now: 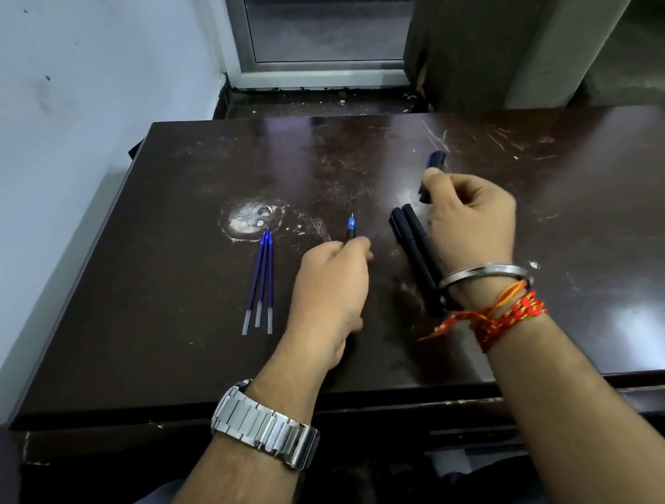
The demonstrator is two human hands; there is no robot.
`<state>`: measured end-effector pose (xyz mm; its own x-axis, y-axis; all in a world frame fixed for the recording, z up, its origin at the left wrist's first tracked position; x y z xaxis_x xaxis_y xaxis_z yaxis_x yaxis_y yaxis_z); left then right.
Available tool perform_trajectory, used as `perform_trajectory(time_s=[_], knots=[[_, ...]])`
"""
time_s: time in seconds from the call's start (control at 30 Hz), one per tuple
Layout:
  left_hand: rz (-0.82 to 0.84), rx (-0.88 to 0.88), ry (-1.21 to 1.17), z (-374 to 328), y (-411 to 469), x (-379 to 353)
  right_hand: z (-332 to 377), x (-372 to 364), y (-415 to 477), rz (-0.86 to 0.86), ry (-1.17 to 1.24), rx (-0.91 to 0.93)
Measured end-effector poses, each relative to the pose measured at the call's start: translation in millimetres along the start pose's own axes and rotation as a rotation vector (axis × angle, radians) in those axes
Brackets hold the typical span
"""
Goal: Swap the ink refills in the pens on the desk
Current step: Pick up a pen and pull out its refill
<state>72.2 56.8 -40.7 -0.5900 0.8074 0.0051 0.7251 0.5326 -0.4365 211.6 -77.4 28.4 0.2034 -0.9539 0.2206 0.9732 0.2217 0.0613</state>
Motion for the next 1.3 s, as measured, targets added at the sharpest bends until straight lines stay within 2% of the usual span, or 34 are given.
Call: perform_trajectory(time_s=[0.07,0.13,0.27,0.37,0.43,0.53,0.63,0.7,0.8,1.1,1.3], knots=[[-0.02,-0.04,-0.009,-1.9,1.4,2.9,-4.5,9.6,7.2,0.06,-0.334,0.008],[-0.016,-0.091,0.028,-3.8,2.9,2.6,-16.3,13.2,10.1,0.133,-0.532,-0.04],[-0.022,-0.154,0.06,-4.4,4.1,1.2,-29.0,14.8,14.1,0.185,-0.638,-0.101],[-0.077,-0.234,0.106,-10.8,-0.3,5.2,-24.2,12.3,13.7,0.196,-0.681,-0.069],[-0.117,-0.273,0.123,-14.8,-2.6,8.3,-12.7,12.3,10.4,0.145,-0.684,0.005],[-0.133,-0.325,0.14,-22.3,-5.2,8.7,13.8,5.2,-3.3,0.073,-0.517,0.166],[-0.198,-0.412,0.242,-35.2,-12.9,11.8,7.5,-27.3,-19.4,0.307,-0.276,0.075],[-0.208,-0.451,0.265,-40.5,-17.2,11.8,-0.9,-39.7,-26.0,0.387,-0.156,0.024],[-0.186,-0.474,0.208,-43.6,-19.2,11.1,-0.2,-40.2,-24.8,0.353,-0.056,0.054],[-0.164,-0.488,0.262,-48.3,-16.3,14.0,-10.2,-54.5,-23.3,0.433,0.167,-0.019],[-0.053,-0.445,0.112,-43.6,-9.6,14.5,-18.2,-67.8,-25.7,0.551,0.268,-0.1]])
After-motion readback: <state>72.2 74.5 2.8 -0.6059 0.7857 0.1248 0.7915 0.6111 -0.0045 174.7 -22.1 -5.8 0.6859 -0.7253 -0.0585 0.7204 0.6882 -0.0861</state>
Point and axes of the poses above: each hand's wrist, its own y-axis towards the middle knuckle, its own x-axis out of the back of the hand, z = x × y, the point moved 10 cm from there along y, towards the middle knuckle, and after that the axes turned 7 degrees about z, right-handed, at the moved point
